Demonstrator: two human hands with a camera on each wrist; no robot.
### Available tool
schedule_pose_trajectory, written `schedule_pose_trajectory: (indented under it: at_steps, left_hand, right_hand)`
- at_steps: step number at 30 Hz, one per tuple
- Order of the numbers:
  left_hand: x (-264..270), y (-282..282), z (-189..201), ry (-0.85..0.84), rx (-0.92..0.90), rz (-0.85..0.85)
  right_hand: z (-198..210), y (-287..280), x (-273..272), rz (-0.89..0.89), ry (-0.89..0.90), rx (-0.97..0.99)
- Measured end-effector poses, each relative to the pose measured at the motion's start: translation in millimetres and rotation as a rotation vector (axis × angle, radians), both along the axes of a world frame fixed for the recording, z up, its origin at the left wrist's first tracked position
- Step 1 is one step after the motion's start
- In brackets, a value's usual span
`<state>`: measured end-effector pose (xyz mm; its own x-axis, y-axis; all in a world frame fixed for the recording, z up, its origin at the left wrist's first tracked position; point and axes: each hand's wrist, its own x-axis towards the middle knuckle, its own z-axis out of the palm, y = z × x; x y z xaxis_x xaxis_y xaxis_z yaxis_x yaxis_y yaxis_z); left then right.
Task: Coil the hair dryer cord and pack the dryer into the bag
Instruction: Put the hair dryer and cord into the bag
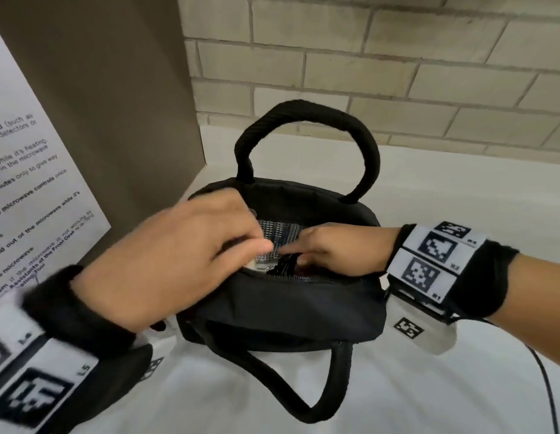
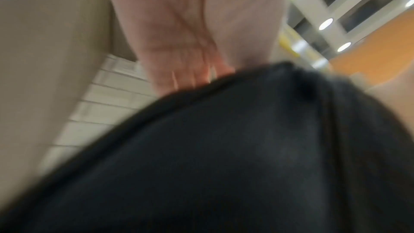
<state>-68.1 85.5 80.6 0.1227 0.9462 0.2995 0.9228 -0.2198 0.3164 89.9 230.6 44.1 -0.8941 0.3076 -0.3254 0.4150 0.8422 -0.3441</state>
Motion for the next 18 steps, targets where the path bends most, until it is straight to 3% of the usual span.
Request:
schedule_pose_trajectory:
  at_steps: [2, 4, 9, 13, 15, 18]
  left_hand:
    - [10, 2, 2, 0.13, -0.305, -0.072]
    - [12, 5, 2, 0.152, -0.468, -0.075]
    - [12, 1, 24, -0.192, -0.806, -0.155]
    - [20, -3, 20, 0.113, -0.683, -0.143]
    - [21, 1, 18, 0.064, -0.706, -0.075]
    - [16, 10, 21, -0.15, -0.793, -0.08]
  right_hand:
    - [0, 0, -2, -0.091, 0.013, -0.076]
    - [0, 2, -2, -0.133, 0.028, -0.104]
    - [4, 5, 3, -0.14, 0.124, -0.072]
    - [8, -1, 5, -0.073, 0.011, -0.029]
    - [12, -2, 4, -0.014, -0.079, 0.005]
    - [18, -4, 3, 0.023, -0.143, -0.012]
